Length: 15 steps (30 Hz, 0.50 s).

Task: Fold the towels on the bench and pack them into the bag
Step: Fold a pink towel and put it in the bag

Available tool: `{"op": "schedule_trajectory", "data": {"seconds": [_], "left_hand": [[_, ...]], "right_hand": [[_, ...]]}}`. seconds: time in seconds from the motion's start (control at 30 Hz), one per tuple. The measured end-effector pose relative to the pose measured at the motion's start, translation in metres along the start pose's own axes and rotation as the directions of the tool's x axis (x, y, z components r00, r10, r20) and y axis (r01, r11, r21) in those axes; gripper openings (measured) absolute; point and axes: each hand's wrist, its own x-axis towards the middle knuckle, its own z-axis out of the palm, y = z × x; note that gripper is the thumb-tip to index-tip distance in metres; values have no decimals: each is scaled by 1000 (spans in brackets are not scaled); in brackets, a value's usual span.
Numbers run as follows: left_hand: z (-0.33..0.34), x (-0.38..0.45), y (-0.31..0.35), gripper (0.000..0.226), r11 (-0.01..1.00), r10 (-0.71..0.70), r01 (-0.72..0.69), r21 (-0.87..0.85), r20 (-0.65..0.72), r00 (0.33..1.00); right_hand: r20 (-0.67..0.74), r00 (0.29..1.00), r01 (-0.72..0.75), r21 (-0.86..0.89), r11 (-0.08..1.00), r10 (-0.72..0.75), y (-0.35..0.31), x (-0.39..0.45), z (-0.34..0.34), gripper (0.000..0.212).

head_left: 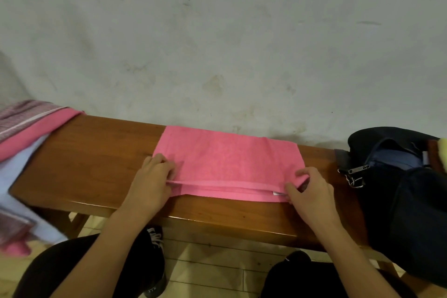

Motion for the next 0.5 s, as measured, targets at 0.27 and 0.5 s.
{"op": "schedule_trajectory", "data": {"seconds": [0.27, 0.5], "left_hand": [[3, -6, -7, 33, 936, -100, 73, -344, -60, 993], [-2, -9, -16, 27, 814, -287, 227, -535, -30, 957]], "right_hand": [[11, 997, 81, -18, 997, -81, -1, -2, -6, 20], [35, 994, 103, -3, 995, -103, -3, -4, -10, 20]]}}
